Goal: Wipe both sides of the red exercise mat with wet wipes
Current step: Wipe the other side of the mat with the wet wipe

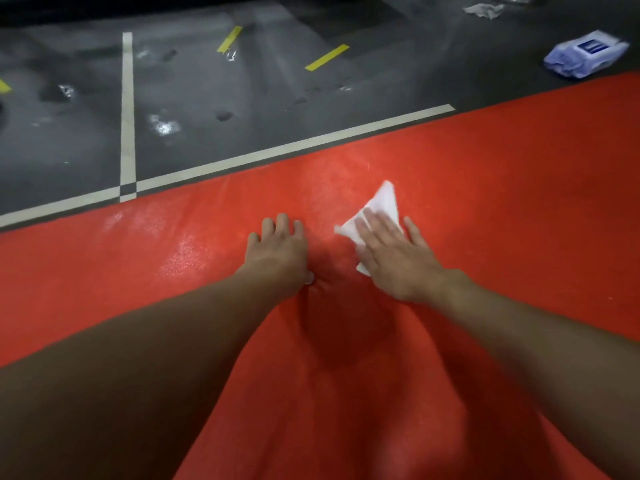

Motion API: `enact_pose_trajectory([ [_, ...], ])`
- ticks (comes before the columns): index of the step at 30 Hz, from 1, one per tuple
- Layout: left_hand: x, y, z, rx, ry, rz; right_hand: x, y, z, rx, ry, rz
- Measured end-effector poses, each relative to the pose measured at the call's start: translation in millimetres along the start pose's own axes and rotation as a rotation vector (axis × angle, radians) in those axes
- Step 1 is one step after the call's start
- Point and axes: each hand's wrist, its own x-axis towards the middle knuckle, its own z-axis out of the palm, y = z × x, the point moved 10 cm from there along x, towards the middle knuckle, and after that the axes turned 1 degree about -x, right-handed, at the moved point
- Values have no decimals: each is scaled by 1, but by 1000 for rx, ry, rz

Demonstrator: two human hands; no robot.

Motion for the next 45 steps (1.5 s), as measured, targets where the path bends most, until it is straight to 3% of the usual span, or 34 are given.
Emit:
enact_pose_trajectory([
  [2, -4, 1, -4, -10, 23, 9, -5, -11, 4, 20, 21, 32],
  [6, -10, 6, -7, -43, -88, 99, -43, -56, 14, -8, -72, -235],
  [10, -40, 8, 27, -111, -284, 111, -34, -46, -27, 116, 217, -100],
  [13, -40, 11, 35, -95, -220, 102, -36, -62, -5, 100, 149, -235],
  [18, -39, 6, 38, -149, -136, 115, -25, -46, 2, 77, 159, -38],
  [22, -40, 5, 35, -172, -102, 95, -64, -80, 15, -75, 136, -398],
  [23, -41, 6, 35, -171, -102, 90, -59, -63, 12, -113, 137, -375],
  [26, -47, 10, 31, -165, -83, 85, -41, -11, 7, 30, 57, 14],
  [28, -53, 10, 28, -176, -56, 65, -51, -38, 13, 69, 143, -32],
  [31, -65, 13, 23, -197, 22, 62, -77, -58, 22, 14, 79, -265],
  [32, -71, 14, 21, -191, 76, 69, -72, -44, 20, 6, 54, -244],
  [35, -88, 26, 27, -151, 146, 107, -59, -12, 15, 53, 25, 55],
  [36, -92, 29, 34, -164, 120, 109, -63, -25, 17, 45, 58, 66],
  [40, -98, 36, 56, -205, -89, 147, -103, -71, 28, -52, 72, -288],
  [43, -108, 35, 65, -107, -212, 209, -89, -36, 20, 25, 2, -98],
  [45, -113, 33, 67, -102, -266, 215, -93, -50, 26, 8, 29, -69],
])
